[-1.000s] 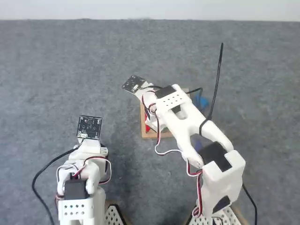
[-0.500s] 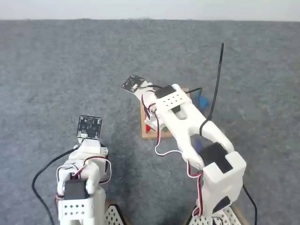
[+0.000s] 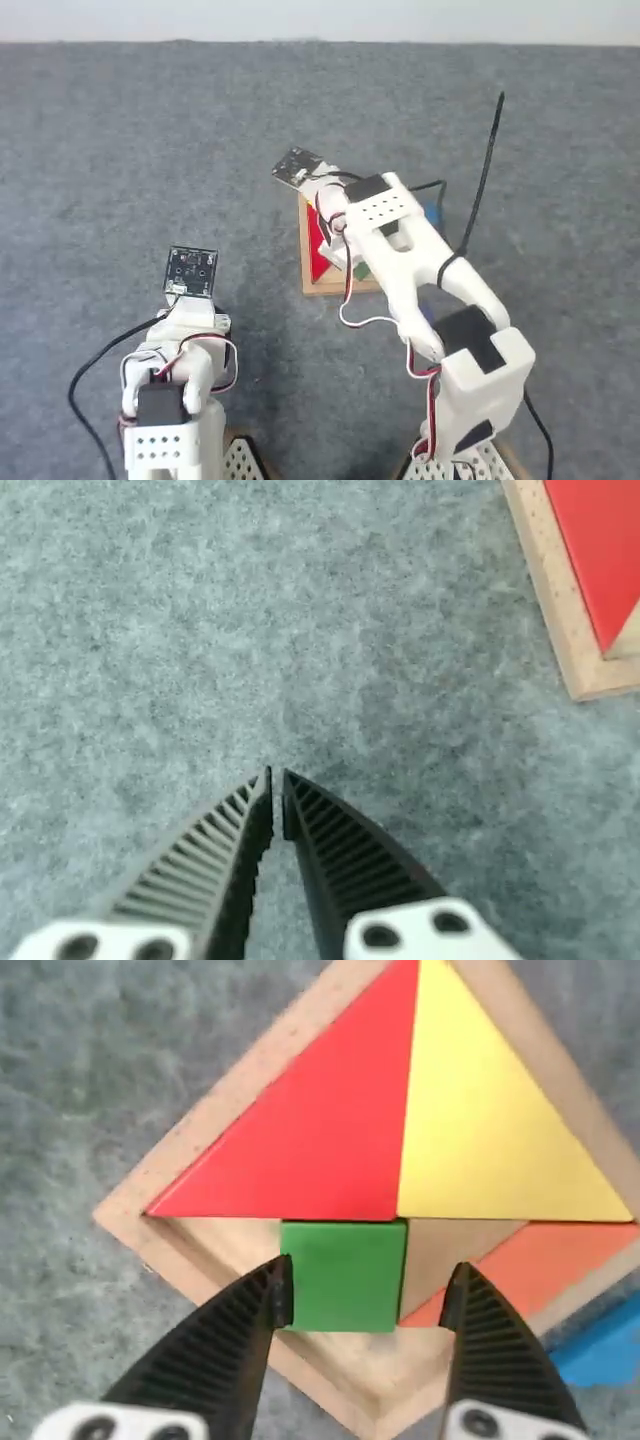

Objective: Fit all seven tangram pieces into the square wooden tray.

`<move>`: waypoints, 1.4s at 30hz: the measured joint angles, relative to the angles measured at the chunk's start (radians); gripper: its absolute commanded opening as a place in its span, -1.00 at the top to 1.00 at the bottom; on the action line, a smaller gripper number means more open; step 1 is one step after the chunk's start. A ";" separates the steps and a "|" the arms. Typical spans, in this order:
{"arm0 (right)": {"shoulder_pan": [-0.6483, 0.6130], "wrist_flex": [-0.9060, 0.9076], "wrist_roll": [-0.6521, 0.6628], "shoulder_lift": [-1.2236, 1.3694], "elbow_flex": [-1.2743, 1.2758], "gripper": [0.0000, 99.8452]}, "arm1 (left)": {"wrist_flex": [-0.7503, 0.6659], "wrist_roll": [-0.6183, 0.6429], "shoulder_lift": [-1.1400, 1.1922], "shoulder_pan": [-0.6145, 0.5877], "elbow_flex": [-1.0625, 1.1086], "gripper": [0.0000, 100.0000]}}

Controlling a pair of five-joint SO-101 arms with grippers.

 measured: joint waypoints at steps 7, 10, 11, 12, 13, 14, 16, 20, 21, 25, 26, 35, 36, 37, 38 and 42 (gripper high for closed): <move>0.000 0.037 0.000 -0.221 0.066 0.52 | 0.000 0.000 0.000 0.000 0.000 0.96; 0.008 0.041 0.000 -0.394 0.155 0.52 | 0.000 0.000 0.000 0.000 0.000 0.96; 0.023 0.041 0.000 -0.445 0.187 0.52 | 0.000 0.000 0.000 0.000 0.000 0.96; 0.040 0.041 0.000 -0.491 0.219 0.52 | 0.000 0.000 0.000 0.000 0.000 0.96; 0.066 0.041 -0.002 -0.525 0.250 0.52 | 0.000 0.000 0.000 0.000 0.000 0.96; 0.092 0.041 -0.002 -0.546 0.279 0.52 | 0.000 0.000 0.000 0.000 0.000 0.96; 0.146 0.041 -0.017 -0.566 0.330 0.52 | 0.000 0.000 0.000 0.000 0.000 0.96; 0.218 0.041 -0.023 -0.592 0.474 0.52 | 0.000 0.000 0.000 0.000 0.000 0.96; 0.219 0.041 -0.020 -0.598 0.511 0.52 | 0.000 0.000 0.000 0.000 0.000 0.96; 0.219 0.005 -0.025 -0.677 0.654 0.52 | 0.000 0.000 0.000 0.000 0.000 0.96; 0.218 -0.002 -0.031 -0.704 0.686 0.52 | 0.000 0.000 0.000 0.000 0.000 0.96; 0.262 0.032 -0.186 -0.858 0.829 0.52 | 0.000 0.000 0.000 0.000 0.000 0.96; 0.265 0.046 -0.209 -0.858 0.829 0.52 | 0.000 0.000 0.000 0.000 0.000 0.96; 0.264 0.063 -0.233 -0.858 0.829 0.52 | 0.000 0.000 0.000 0.000 0.000 0.96; 0.262 0.074 -0.252 -0.858 0.829 0.52 | 0.000 0.000 0.000 0.000 0.000 0.96; 0.262 0.092 -0.242 -0.858 0.829 0.52 | 0.000 0.000 0.000 0.000 0.000 0.96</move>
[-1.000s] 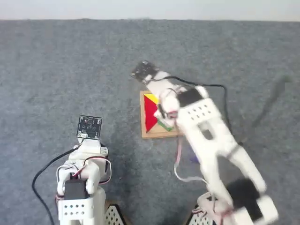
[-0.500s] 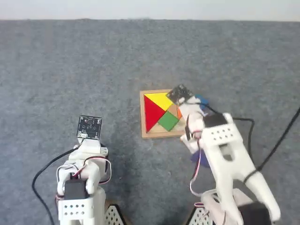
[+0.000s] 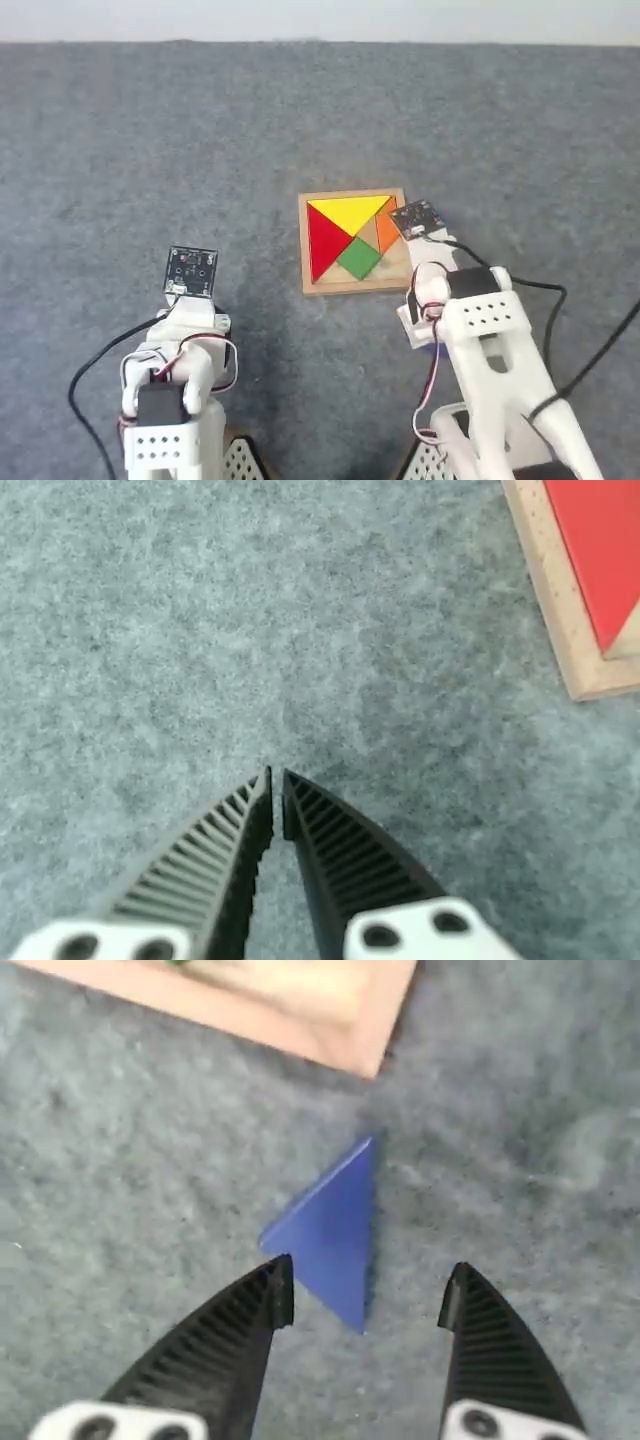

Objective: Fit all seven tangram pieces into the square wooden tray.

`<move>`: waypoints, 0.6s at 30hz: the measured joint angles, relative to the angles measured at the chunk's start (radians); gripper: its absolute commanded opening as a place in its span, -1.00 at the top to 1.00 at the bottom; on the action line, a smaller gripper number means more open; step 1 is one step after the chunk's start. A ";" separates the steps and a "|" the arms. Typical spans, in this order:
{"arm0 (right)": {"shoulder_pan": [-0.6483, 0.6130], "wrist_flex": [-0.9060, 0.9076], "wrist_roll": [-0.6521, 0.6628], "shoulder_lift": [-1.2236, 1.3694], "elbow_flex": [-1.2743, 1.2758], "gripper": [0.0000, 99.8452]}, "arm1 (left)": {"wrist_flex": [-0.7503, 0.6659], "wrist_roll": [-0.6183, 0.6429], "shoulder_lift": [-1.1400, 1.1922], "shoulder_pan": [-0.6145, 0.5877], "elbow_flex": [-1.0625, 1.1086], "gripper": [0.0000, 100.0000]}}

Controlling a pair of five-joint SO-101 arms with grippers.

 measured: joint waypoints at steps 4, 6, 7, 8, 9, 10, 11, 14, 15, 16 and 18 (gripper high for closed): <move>-0.046 -0.006 0.020 0.000 0.044 0.52 | 0.000 0.000 0.000 0.000 0.000 0.96; -0.080 -0.028 0.021 0.000 0.071 0.52 | 0.000 0.000 0.000 0.000 0.000 0.96; -0.086 -0.041 0.021 0.000 0.075 0.52 | 0.000 0.000 0.000 0.000 0.000 0.96; -0.084 -0.052 0.017 0.000 0.080 0.52 | 0.000 0.000 0.000 0.000 0.000 0.96; -0.084 -0.061 0.015 0.000 0.081 0.52 | 0.000 0.000 0.000 0.000 0.000 0.96; -0.084 -0.064 0.012 0.000 0.081 0.52 | 0.000 0.000 0.000 -0.002 0.000 0.96; -0.084 -0.068 0.012 0.000 0.081 0.52 | 0.000 0.000 0.000 -0.002 0.000 0.96; -0.084 -0.068 0.012 0.000 0.081 0.52 | 0.000 0.000 0.000 0.000 0.000 0.96; -0.084 -0.068 0.012 0.000 0.081 0.52 | 0.000 0.000 0.000 0.000 0.000 0.96; -0.084 -0.068 0.009 0.000 0.083 0.52 | 0.000 0.000 0.000 0.000 0.000 0.96; -0.086 -0.091 0.006 0.000 0.104 0.52 | 0.000 0.000 0.000 0.000 0.000 0.96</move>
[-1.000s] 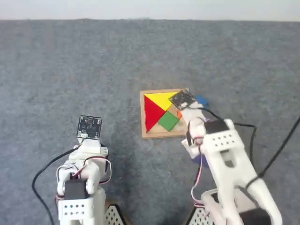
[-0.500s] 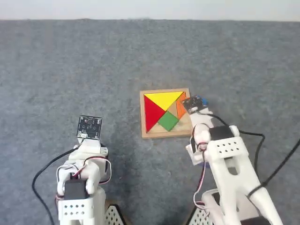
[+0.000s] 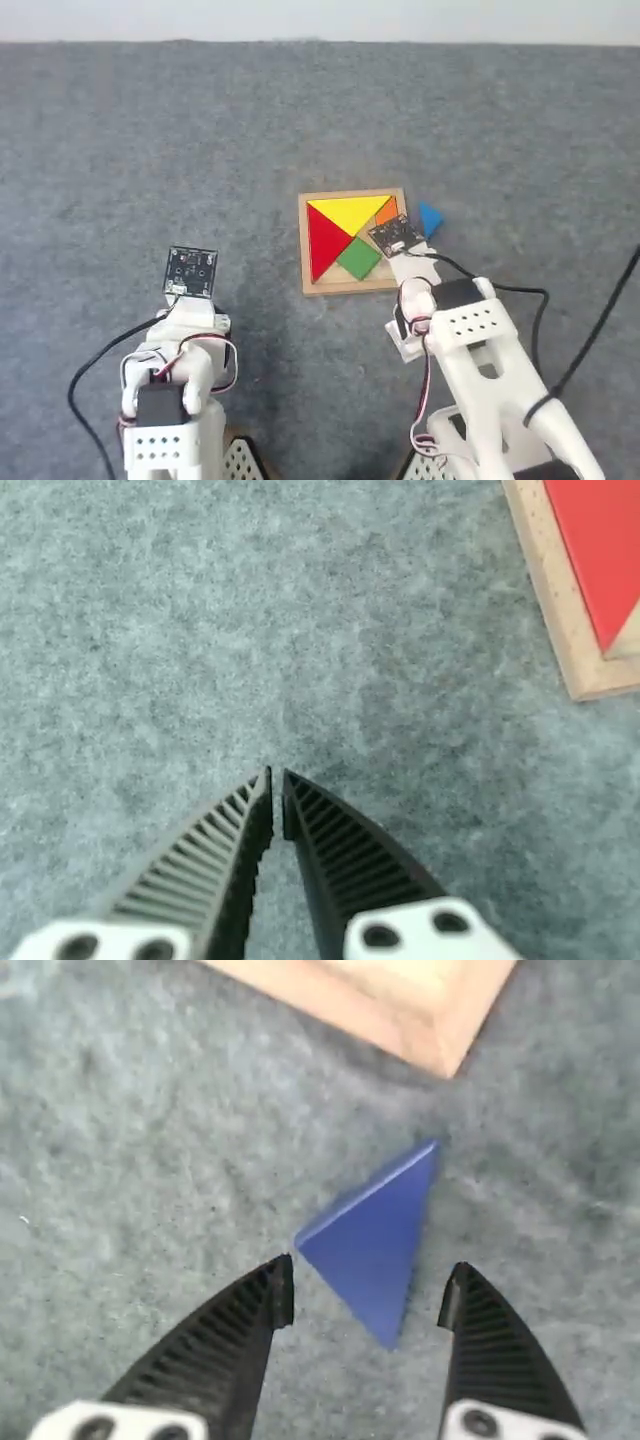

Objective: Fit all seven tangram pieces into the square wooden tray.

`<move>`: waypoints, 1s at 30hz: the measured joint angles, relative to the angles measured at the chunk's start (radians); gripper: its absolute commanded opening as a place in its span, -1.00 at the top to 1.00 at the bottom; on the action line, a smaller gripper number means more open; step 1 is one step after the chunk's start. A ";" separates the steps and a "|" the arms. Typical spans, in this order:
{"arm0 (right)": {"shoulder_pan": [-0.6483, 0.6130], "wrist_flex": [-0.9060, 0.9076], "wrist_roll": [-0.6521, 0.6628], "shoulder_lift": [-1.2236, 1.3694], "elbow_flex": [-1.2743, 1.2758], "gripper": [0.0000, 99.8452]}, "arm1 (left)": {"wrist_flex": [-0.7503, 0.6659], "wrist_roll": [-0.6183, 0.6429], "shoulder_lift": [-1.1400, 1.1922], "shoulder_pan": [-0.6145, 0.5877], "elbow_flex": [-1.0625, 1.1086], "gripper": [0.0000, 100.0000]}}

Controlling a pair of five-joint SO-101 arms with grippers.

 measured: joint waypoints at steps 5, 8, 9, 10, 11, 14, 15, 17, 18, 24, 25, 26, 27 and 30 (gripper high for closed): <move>-0.002 -0.072 -0.003 0.054 0.023 0.52 | 0.000 0.000 0.000 0.000 0.000 0.96; -0.003 -0.117 -0.038 0.118 0.025 0.52 | 0.000 0.000 0.000 0.000 0.000 0.96; -0.003 -0.130 -0.058 0.135 0.025 0.52 | 0.000 0.000 0.000 0.000 0.000 0.96; -0.003 -0.141 -0.080 0.149 0.025 0.52 | 0.000 0.000 0.000 0.000 0.000 0.96; -0.003 -0.149 -0.095 0.161 0.023 0.52 | 0.000 0.000 0.000 0.000 0.000 0.96; -0.003 -0.157 -0.133 0.175 0.020 0.63 | 0.000 0.000 0.000 0.000 0.000 0.96; -0.003 -0.158 -0.143 0.175 0.020 0.68 | 0.000 0.000 0.000 0.000 0.000 0.96; 0.006 -0.160 -0.149 0.175 0.020 0.75 | 0.000 0.000 0.000 0.000 0.000 0.96; 0.006 -0.161 -0.149 0.175 0.020 0.77 | 0.000 0.000 0.000 0.000 0.000 0.96; 0.008 -0.173 -0.097 0.176 0.017 0.78 | 0.000 0.000 0.000 0.000 0.000 0.96; 0.008 -0.173 -0.078 0.176 0.014 0.78 | 0.000 0.000 0.000 0.000 0.000 0.96; 0.009 -0.170 -0.057 0.176 0.006 0.78 | 0.000 0.000 0.000 0.000 0.000 0.96; 0.014 -0.161 -0.037 0.178 -0.009 0.78 | 0.000 0.000 0.000 0.000 0.000 0.96; 0.055 -0.104 0.031 0.178 -0.098 0.78 | 0.000 0.000 0.000 0.000 0.000 0.96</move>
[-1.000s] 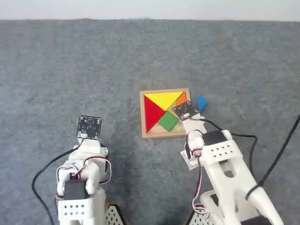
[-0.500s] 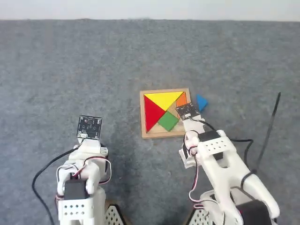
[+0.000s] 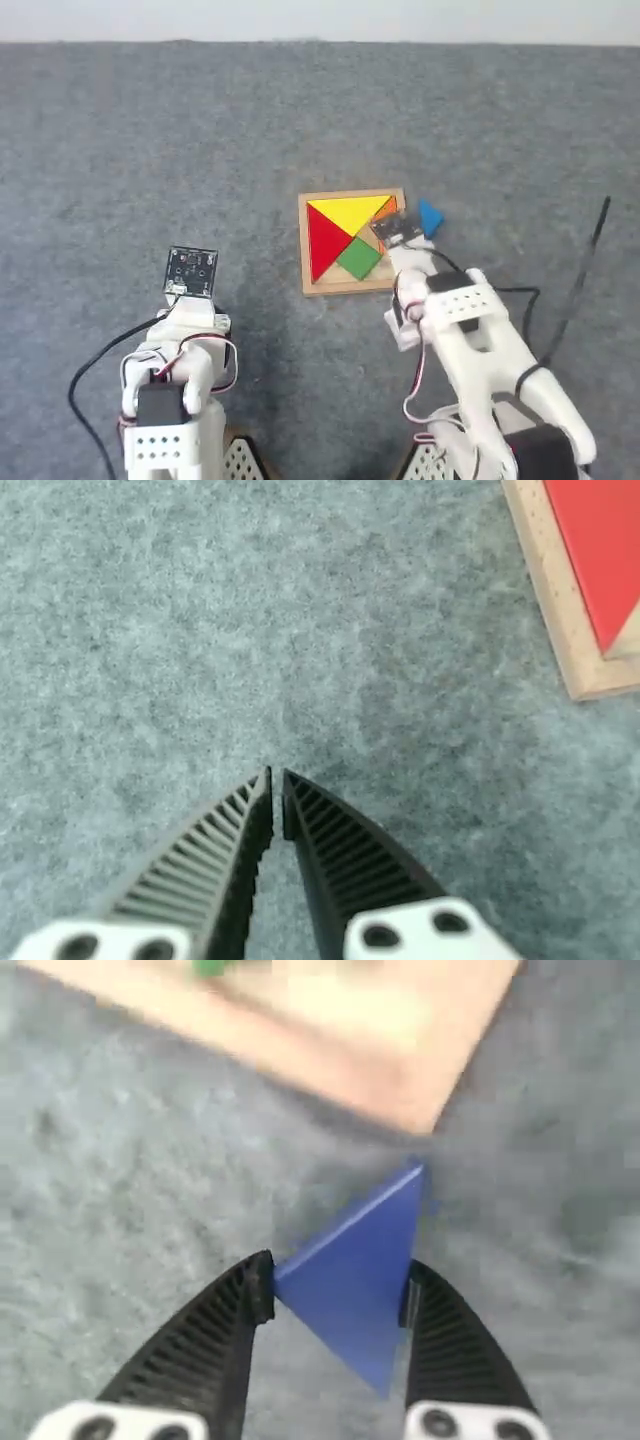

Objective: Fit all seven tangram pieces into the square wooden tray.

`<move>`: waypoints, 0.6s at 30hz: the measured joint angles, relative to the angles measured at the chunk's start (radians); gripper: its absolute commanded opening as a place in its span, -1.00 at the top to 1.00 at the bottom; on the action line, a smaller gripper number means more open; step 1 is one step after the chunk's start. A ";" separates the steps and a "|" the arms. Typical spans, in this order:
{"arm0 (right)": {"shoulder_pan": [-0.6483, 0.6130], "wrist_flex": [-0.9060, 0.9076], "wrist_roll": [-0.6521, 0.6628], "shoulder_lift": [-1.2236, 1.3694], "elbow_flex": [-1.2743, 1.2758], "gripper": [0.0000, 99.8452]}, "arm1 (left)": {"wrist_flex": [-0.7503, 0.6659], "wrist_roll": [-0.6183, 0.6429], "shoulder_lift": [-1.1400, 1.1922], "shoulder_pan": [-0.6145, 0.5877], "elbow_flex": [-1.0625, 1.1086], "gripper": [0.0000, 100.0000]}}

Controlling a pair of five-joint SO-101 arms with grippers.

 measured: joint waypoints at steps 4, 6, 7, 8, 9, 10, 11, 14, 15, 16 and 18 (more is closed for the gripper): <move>0.074 0.107 0.153 0.002 -0.180 0.78 | 0.000 0.000 0.000 -0.002 0.000 0.96; 0.086 0.146 0.265 0.002 -0.262 0.79 | 0.000 0.000 0.000 0.000 0.000 0.96; 0.086 0.158 0.331 0.002 -0.298 0.79 | 0.000 0.000 0.000 0.000 0.000 0.96; 0.081 0.166 0.404 0.002 -0.327 0.79 | 0.000 0.000 0.000 0.000 0.000 0.96; 0.075 0.169 0.474 0.002 -0.347 0.79 | 0.000 0.000 0.000 0.000 0.000 0.96; 0.066 0.169 0.548 0.002 -0.362 0.79 | 0.000 0.000 0.000 0.000 0.000 0.96; 0.052 0.169 0.623 0.002 -0.370 0.79 | 0.000 0.000 0.000 0.000 0.000 0.96; 0.008 0.176 0.806 0.002 -0.376 0.79 | 0.000 0.000 0.000 0.000 0.000 0.96; -0.002 0.176 0.847 0.006 -0.376 0.79 | 0.000 0.000 0.000 0.000 0.000 0.96; -0.011 0.176 0.878 0.021 -0.377 0.79 | 0.000 0.000 0.000 0.000 0.000 0.96; -0.031 0.176 0.928 0.072 -0.388 0.79 | 0.000 0.000 0.000 0.000 0.000 0.96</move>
